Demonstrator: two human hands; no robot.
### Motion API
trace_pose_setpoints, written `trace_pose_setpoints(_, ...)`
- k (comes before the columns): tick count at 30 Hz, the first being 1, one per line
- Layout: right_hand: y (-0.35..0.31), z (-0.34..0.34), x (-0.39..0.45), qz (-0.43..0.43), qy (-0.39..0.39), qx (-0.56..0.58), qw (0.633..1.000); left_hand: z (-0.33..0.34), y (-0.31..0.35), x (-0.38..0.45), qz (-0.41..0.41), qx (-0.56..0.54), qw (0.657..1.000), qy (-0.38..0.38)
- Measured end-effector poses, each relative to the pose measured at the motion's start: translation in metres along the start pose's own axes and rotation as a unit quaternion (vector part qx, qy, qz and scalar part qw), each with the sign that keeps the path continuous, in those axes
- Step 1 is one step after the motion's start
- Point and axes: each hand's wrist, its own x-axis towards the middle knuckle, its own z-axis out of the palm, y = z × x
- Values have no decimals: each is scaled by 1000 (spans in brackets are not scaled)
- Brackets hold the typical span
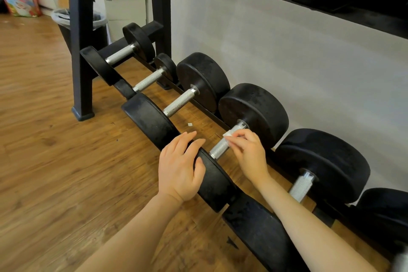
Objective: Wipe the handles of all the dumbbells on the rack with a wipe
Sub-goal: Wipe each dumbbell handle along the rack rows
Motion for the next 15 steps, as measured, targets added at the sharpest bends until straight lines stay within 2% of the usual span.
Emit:
trace_pose_setpoints(3, 0, -1, -1, 24, 10, 31, 999, 0, -1, -1, -1, 3, 1000, -2)
trace_pose_setpoints(8, -2, -4, -6, 18, -39, 63, 997, 0, 0, 0, -1, -1, 1000, -3)
trace_pose_setpoints(12, 0, -8, -3, 70, -14, 60, 996, 0, -2, 0, 5, -3, 1000, -3)
trace_pose_setpoints(15, -2, -8, -3, 84, -23, 61, 994, 0, -2, 0, 4, -2, 1000, -5)
